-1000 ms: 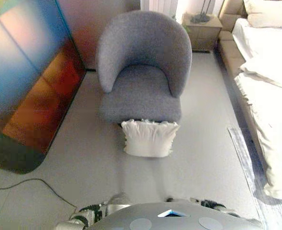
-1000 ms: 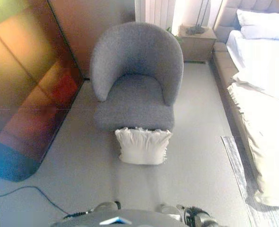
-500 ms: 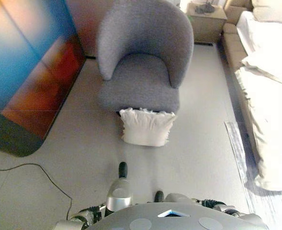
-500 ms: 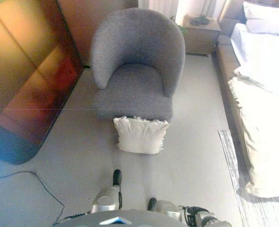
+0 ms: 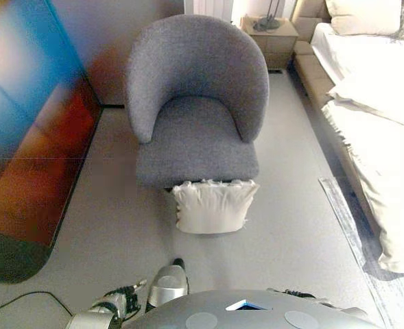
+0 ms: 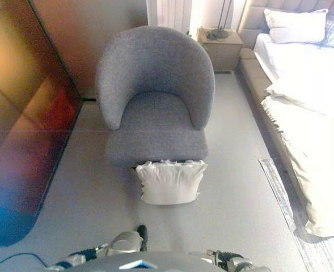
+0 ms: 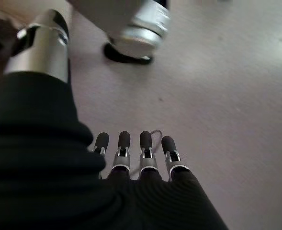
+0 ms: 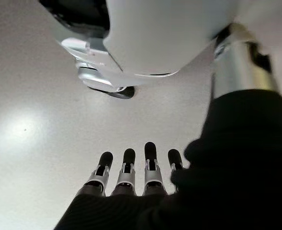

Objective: Pick up the cushion and take it to the sofa

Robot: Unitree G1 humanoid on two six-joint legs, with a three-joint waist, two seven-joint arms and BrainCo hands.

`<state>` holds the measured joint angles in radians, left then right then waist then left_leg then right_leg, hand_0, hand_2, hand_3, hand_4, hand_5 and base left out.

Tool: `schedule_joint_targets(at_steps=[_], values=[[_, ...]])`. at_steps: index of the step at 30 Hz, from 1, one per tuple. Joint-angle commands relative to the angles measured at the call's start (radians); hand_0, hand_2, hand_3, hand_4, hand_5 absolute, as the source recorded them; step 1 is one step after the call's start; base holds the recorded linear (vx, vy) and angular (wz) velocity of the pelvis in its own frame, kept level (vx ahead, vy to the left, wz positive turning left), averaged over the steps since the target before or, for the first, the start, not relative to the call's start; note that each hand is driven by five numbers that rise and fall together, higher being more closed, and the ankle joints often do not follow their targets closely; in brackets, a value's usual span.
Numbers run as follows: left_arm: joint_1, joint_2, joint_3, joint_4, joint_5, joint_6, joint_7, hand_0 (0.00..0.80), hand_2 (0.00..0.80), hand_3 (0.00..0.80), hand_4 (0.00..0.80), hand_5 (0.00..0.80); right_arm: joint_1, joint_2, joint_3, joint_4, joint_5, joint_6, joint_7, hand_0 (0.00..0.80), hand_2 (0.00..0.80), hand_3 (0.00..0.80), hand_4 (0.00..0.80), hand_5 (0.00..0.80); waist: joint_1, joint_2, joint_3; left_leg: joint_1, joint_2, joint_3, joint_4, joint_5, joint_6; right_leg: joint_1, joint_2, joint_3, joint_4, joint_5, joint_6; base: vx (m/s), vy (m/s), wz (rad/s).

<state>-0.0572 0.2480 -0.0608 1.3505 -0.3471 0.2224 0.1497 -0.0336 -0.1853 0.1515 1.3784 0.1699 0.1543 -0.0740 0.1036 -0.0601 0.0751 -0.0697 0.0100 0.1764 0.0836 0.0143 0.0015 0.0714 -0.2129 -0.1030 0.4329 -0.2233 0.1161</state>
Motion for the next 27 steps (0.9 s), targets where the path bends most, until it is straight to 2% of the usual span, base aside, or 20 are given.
schedule_joint_targets(at_steps=[1, 3, 4, 5, 7, 9, 11, 16, 20, 22, 24, 27], values=[[0.021, 0.029, -0.035, 0.0, 0.007, 0.03, 0.022, 0.0, 0.0, 0.0, 0.0, 0.0, 0.002, -0.03, -0.004, -0.059, 0.019, -0.026, 0.002, 0.0, 0.0, 0.0, 0.0, 0.0, 0.001, 0.031, -0.009, -0.061, 0.017, -0.033, -0.025, 0.004, 0.05, 0.007, 0.0, -0.021, 0.146, 0.233, 0.023, 0.316, 0.084, 0.19], [-0.004, 0.04, -0.041, 0.007, 0.013, 0.042, 0.01, 0.0, 0.0, 0.0, 0.0, 0.0, -0.008, -0.03, 0.007, -0.068, 0.021, -0.031, 0.002, 0.0, 0.0, 0.0, 0.0, 0.0, -0.014, 0.037, -0.003, -0.026, 0.013, -0.029, -0.043, 0.004, 0.042, -0.046, 0.035, -0.066, 0.042, 0.174, 0.006, 0.248, 0.006, 0.2], [-0.011, 0.041, -0.04, 0.009, 0.014, 0.044, 0.007, 0.0, 0.0, 0.0, 0.0, 0.0, -0.013, -0.031, 0.009, -0.072, 0.02, -0.029, 0.001, 0.0, 0.0, 0.0, 0.0, 0.0, -0.017, 0.043, -0.003, -0.012, 0.018, -0.025, -0.052, 0.004, 0.036, -0.076, 0.041, -0.088, 0.004, 0.171, -0.001, 0.18, -0.021, 0.13], [-0.022, 0.04, -0.04, 0.01, 0.008, 0.049, 0.01, 0.0, 0.0, 0.0, 0.0, 0.0, -0.021, -0.034, 0.016, -0.08, 0.02, -0.025, -0.005, 0.0, 0.0, 0.0, 0.0, 0.0, -0.025, 0.048, 0.008, 0.025, 0.019, -0.02, -0.072, 0.001, 0.025, -0.132, 0.027, -0.13, -0.074, 0.193, -0.008, 0.115, -0.011, -0.06], [-0.034, 0.041, -0.04, 0.009, -0.001, 0.054, 0.01, 0.0, 0.0, 0.0, 0.0, 0.0, -0.031, -0.038, 0.026, -0.094, 0.033, -0.022, -0.016, 0.0, 0.0, 0.0, 0.0, 0.0, -0.038, 0.052, 0.029, 0.056, 0.023, -0.017, -0.084, -0.016, 0.015, -0.183, 0.014, -0.149, -0.135, 0.211, -0.01, 0.085, -0.03, -0.14], [-0.03, 0.036, -0.032, 0.015, 0.001, 0.046, 0.004, 0.0, 0.0, 0.0, 0.0, 0.0, -0.03, -0.05, 0.022, -0.101, 0.045, -0.03, -0.02, 0.0, 0.0, 0.0, 0.0, 0.0, -0.054, 0.042, 0.038, 0.074, 0.017, -0.01, -0.077, -0.04, 0.005, -0.196, -0.001, -0.148, -0.262, 0.263, 0.006, 0.14, -0.052, 0.07], [-0.014, 0.034, -0.029, 0.02, 0.004, 0.038, -0.001, 0.0, 0.0, 0.0, 0.0, 0.0, -0.023, -0.056, 0.014, -0.099, 0.032, -0.026, -0.013, 0.0, 0.0, 0.0, 0.0, 0.0, -0.061, 0.036, 0.037, 0.093, 0.014, -0.009, -0.079, -0.051, 0.0, -0.188, -0.009, -0.141, -0.303, 0.291, 0.017, 0.157, -0.035, 0.17], [0.031, 0.013, -0.019, 0.035, 0.007, 0.013, 0.017, 0.0, 0.0, 0.0, 0.0, 0.0, 0.006, -0.06, -0.003, -0.072, 0.0, -0.034, 0.006, 0.0, 0.0, 0.0, 0.0, 0.0, -0.068, 0.025, 0.012, 0.133, 0.021, -0.053, -0.073, -0.073, 0.002, -0.105, 0.021, -0.095, -0.35, 0.245, 0.016, 0.17, -0.071, 0.04], [0.052, 0.009, -0.009, 0.043, 0.034, 0.011, 0.036, 0.0, 0.0, 0.0, 0.0, 0.0, 0.006, -0.06, 0.005, -0.063, 0.003, -0.052, 0.028, 0.0, 0.0, 0.0, 0.0, 0.0, -0.056, 0.016, -0.004, 0.159, 0.031, -0.067, -0.083, -0.076, -0.012, -0.05, 0.027, -0.108, -0.4, 0.247, 0.012, 0.19, -0.23, 0.2], [0.051, 0.009, -0.006, 0.046, 0.042, 0.005, 0.038, 0.0, 0.0, 0.0, 0.0, 0.0, -0.005, -0.06, 0.007, -0.066, 0.012, -0.049, 0.032, 0.0, 0.0, 0.0, 0.0, 0.0, -0.056, 0.016, -0.005, 0.161, 0.043, -0.07, -0.082, -0.078, -0.022, -0.051, 0.026, -0.098, -0.417, 0.256, 0.013, 0.079, -0.242, 0.01], [0.034, 0.008, -0.011, 0.04, 0.015, -0.002, 0.05, 0.0, 0.0, 0.0, 0.0, 0.0, -0.024, -0.06, 0.021, -0.073, 0.018, -0.034, 0.028, 0.0, 0.0, 0.0, 0.0, 0.0, -0.059, 0.025, 0.001, 0.149, 0.066, -0.064, -0.074, -0.08, -0.037, -0.065, 0.035, -0.09, -0.41, 0.242, 0.0, -0.001, -0.238, -0.01], [0.019, 0.003, -0.02, 0.023, 0.005, -0.003, 0.038, 0.0, 0.0, 0.0, 0.0, 0.0, -0.035, -0.063, 0.041, -0.08, 0.017, -0.024, 0.025, 0.0, 0.0, 0.0, 0.0, 0.0, -0.058, 0.028, 0.015, 0.121, 0.09, -0.063, -0.028, -0.077, -0.054, -0.08, 0.041, -0.113, -0.396, 0.237, -0.017, 0.012, -0.252, 0.01]])
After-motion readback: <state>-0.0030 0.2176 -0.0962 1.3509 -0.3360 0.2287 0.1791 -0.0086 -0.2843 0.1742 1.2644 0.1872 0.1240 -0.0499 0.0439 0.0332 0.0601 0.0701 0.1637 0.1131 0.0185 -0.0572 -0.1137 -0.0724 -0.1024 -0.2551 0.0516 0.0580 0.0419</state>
